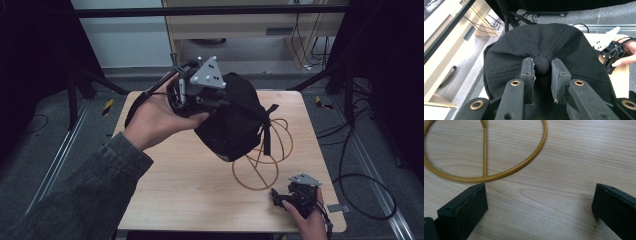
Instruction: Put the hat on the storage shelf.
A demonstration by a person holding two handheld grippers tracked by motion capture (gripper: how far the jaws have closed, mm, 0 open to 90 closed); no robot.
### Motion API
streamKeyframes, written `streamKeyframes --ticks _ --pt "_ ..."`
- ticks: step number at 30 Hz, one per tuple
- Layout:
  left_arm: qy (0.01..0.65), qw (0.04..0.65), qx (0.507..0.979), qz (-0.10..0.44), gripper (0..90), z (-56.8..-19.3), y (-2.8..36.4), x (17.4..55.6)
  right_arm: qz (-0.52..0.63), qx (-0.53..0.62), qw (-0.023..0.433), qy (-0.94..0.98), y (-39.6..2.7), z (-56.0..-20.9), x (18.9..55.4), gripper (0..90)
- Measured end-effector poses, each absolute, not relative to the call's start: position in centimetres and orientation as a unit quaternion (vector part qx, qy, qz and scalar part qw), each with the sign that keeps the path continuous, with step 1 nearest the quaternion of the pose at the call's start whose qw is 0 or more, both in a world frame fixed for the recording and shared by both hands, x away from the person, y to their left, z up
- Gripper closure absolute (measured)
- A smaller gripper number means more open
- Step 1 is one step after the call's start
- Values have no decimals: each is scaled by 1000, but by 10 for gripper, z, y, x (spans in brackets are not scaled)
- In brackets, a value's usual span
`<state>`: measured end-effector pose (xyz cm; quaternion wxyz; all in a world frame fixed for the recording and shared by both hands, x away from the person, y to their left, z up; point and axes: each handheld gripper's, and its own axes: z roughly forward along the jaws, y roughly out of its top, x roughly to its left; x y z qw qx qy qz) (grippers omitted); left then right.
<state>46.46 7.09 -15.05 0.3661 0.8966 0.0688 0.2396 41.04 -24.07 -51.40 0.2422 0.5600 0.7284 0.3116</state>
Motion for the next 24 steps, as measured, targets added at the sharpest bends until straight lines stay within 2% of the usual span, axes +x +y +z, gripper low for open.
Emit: streamKeyframes --ticks 24 --pt "56 372 895 240 743 -137 36 472 313 561 241 728 -240 -514 411 3"
